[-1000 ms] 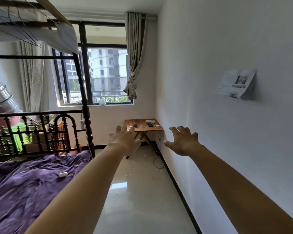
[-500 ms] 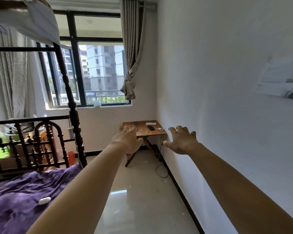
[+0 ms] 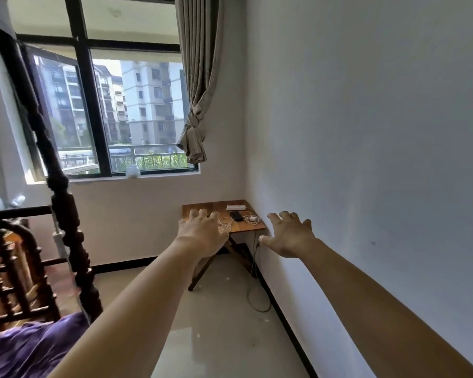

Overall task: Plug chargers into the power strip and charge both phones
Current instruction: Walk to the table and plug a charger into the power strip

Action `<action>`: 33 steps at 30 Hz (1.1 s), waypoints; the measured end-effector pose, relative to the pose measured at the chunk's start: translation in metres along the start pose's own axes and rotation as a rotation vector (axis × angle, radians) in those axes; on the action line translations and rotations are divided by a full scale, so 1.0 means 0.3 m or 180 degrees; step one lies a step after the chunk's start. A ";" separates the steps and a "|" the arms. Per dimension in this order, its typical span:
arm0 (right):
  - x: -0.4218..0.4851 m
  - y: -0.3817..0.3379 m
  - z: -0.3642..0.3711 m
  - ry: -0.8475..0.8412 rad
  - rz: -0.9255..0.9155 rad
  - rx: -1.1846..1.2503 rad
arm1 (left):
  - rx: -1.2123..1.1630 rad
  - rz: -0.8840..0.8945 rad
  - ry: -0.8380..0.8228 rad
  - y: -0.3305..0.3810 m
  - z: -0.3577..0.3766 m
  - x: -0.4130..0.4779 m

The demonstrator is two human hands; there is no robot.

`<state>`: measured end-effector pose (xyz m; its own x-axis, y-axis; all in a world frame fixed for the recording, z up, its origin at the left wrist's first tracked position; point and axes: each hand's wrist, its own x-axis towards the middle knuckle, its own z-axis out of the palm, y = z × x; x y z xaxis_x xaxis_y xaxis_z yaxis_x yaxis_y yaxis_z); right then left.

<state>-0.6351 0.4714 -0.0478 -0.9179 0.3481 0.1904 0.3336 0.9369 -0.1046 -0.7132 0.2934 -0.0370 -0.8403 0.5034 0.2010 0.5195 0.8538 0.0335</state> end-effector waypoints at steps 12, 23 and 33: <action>0.910 0.098 0.190 -0.0177 -0.0079 -0.0009 | -0.0021 -0.0066 -0.0009 -0.105 0.209 0.895; 1.754 0.079 0.416 -0.0161 -0.0009 0.0041 | 0.0017 0.0024 -0.0138 -0.292 0.441 1.743; 2.439 0.146 0.580 -0.0317 0.0200 0.0008 | -0.0114 0.0290 -0.0154 -0.353 0.628 2.453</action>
<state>-1.3295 0.7616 -0.0828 -0.9120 0.4011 0.0856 0.3907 0.9132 -0.1157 -1.4157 0.5983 -0.0772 -0.7954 0.5853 0.1574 0.5985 0.7994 0.0523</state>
